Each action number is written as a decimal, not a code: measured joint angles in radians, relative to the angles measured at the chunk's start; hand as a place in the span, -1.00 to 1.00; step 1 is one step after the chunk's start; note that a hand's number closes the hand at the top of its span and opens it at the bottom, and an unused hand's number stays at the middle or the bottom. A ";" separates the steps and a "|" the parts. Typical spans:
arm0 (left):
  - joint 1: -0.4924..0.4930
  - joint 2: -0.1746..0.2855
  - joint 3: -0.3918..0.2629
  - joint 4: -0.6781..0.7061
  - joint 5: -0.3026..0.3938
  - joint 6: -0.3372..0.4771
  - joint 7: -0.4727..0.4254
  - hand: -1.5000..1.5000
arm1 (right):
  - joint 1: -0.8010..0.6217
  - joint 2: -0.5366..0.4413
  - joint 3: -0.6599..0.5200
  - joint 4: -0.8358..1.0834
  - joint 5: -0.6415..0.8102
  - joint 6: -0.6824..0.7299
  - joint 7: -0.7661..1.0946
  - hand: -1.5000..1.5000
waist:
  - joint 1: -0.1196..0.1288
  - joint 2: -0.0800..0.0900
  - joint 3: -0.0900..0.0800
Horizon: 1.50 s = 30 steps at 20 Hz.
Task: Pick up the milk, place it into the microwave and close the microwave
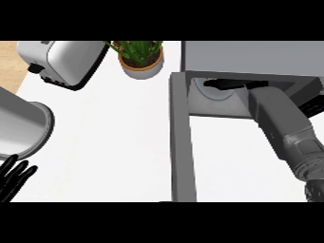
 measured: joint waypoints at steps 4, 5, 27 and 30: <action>-0.017 -0.030 -0.049 0.036 -0.081 -0.046 -0.009 -1.00 | 0.058 0.033 -0.022 -0.018 -0.035 0.120 -0.056 -1.00 | -0.027 -0.017 -0.004; -0.014 -0.037 -0.059 0.037 -0.103 -0.060 -0.014 -1.00 | 0.075 0.036 -0.026 -0.021 -0.043 0.154 -0.064 -1.00 | -0.031 -0.021 -0.004; -0.235 -0.117 -0.285 0.290 -0.610 0.072 -0.200 1.00 | 0.690 0.121 0.097 -0.362 -0.044 0.298 -0.198 -1.00 | -0.125 -0.053 -0.011; -0.268 -0.117 -0.327 0.338 -0.682 0.091 -0.235 1.00 | 0.799 0.093 0.100 -0.455 -0.062 0.320 -0.200 -1.00 | -0.131 -0.053 -0.012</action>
